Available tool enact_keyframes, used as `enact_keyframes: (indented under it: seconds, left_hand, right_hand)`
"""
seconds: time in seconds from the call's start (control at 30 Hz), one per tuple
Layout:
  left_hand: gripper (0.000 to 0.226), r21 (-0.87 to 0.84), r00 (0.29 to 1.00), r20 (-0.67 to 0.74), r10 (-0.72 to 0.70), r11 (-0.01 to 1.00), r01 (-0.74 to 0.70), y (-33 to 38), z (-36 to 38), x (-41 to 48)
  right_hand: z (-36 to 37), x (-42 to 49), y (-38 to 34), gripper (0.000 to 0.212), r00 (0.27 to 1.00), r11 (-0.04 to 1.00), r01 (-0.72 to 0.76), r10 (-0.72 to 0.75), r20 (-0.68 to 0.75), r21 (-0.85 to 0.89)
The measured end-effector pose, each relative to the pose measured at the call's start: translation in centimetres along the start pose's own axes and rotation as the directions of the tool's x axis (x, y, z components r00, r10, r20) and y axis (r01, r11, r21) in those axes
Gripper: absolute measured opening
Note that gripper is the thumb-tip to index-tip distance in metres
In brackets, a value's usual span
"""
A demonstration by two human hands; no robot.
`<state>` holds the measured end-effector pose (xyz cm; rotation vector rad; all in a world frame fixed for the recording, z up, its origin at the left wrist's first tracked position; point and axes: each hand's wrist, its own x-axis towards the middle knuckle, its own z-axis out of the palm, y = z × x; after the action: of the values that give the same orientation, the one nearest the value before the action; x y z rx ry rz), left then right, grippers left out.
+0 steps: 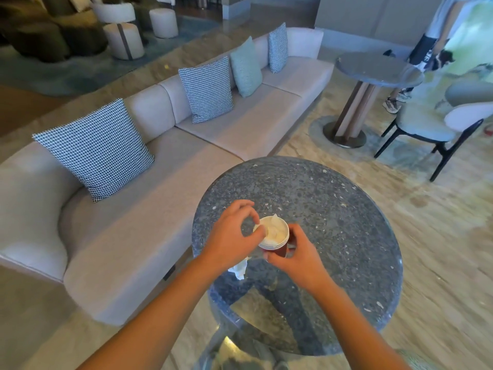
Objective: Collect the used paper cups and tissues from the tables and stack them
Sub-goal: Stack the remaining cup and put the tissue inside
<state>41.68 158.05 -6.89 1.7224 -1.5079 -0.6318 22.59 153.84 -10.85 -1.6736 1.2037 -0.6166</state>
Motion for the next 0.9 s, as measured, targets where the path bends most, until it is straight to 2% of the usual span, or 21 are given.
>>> enact_keyframes:
  seconds: [0.13, 0.23, 0.4, 0.57, 0.7, 0.8, 0.9]
  left_hand:
    - [0.010, 0.068, 0.995, 0.095, 0.034, 0.997, -0.040, -1.2, -1.1, -0.9]
    - [0.004, 0.076, 0.994, 0.096, 0.047, 0.996, -0.054, -2.2, -1.1, -1.0]
    - [0.022, 0.039, 0.990, 0.136, 0.034, 0.998, -0.040, -3.2, -0.8, -0.7]
    - [0.011, -0.056, 0.999, 0.017, 0.036, 0.998, -0.035, -5.0, -1.5, 0.0]
    - [0.006, -0.030, 0.992, -0.030, -0.120, 0.992, 0.119, -9.0, -1.9, 0.8]
    - [0.006, 0.107, 0.970, 0.065, -0.234, 0.968, 0.226, -13.0, -1.2, 1.0]
    - [0.017, 0.222, 0.949, 0.163, -0.269, 0.947, 0.231, -16.1, -0.1, 0.7]
  right_hand:
    - [1.0, 0.3, -0.2, 0.059, 1.000, 1.000, -0.016, 0.016, 0.006, -0.010]
    - [1.9, 0.5, -0.2, 0.057, 1.000, 1.000, -0.018, 0.019, 0.013, -0.015]
    - [3.0, 1.0, -0.6, 0.056, 1.000, 1.000, -0.006, 0.007, 0.015, -0.016]
    - [3.5, 1.5, -0.3, 0.057, 0.999, 0.998, -0.044, 0.044, -0.002, -0.038]
    - [4.1, 1.8, 0.6, 0.057, 0.996, 0.995, -0.082, 0.080, -0.034, -0.061]
    - [4.8, 1.8, 1.4, 0.061, 0.993, 0.991, -0.115, 0.113, -0.033, -0.064]
    - [5.8, 1.9, 1.8, 0.063, 0.987, 0.986, -0.158, 0.156, -0.041, -0.055]
